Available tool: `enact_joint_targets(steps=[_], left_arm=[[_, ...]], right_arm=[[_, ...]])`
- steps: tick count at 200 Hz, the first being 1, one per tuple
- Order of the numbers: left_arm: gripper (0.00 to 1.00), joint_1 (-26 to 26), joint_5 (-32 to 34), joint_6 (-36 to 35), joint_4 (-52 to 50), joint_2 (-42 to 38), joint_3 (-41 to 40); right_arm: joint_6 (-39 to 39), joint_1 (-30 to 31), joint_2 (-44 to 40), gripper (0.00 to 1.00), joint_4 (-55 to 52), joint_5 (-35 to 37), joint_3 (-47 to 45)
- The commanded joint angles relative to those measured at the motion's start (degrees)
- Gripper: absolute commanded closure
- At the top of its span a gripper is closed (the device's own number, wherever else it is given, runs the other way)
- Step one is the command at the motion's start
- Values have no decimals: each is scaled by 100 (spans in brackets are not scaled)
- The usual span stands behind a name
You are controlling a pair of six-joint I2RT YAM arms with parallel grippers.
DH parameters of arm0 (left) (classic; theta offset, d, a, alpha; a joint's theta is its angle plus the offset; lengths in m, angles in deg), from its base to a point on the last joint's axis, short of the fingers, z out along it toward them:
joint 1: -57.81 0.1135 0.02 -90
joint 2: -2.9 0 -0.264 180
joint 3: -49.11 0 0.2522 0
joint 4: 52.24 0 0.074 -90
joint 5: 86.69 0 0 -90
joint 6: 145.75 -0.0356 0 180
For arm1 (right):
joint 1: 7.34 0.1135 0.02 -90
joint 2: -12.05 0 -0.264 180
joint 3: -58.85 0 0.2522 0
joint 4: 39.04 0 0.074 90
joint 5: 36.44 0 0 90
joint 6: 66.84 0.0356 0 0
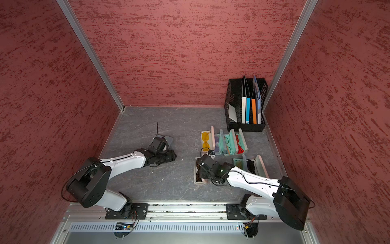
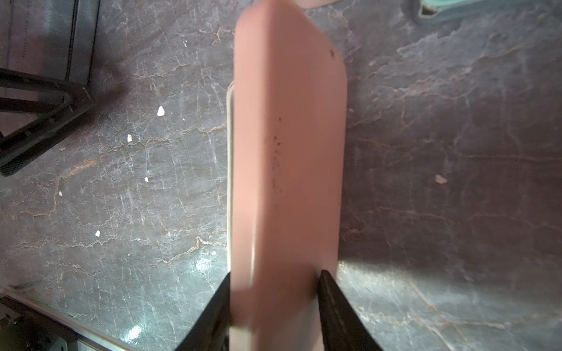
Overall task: Close the glasses case
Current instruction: Adjust the glasses case at the center of the board, then close the glasses case at the center of the board.
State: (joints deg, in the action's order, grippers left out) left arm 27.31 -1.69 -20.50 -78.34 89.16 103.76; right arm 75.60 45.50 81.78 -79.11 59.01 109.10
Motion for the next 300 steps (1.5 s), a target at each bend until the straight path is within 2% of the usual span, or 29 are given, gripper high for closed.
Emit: enact_joint_targets(steps=[1,87,124,158,196,238,249,300], left_arm=[[31,72,359,-131,-42,-133,-11],[28,-288,-49,24,28,-513,-118],[27,-710,-95,221,67,-608,-158],[27,-1153,99,427,20,-662,-195],[27,-1424,20,663,216,-735,-327],[26,-1650,-230,841,394,-698,-385],[26,-1685,-312,903,490,-673,-432],[29,-1839,-451,1089,724,-593,-538]], right_arm=[[-54,77,93,58,255,9,147],[13,126,286,52,206,8,402],[14,122,219,48,188,58,394],[-33,113,28,43,53,123,403],[-142,113,-166,37,-43,78,382],[-301,106,-627,25,-265,81,354],[-359,104,-749,17,-364,58,359],[-603,-42,-1391,14,-543,-264,267]])
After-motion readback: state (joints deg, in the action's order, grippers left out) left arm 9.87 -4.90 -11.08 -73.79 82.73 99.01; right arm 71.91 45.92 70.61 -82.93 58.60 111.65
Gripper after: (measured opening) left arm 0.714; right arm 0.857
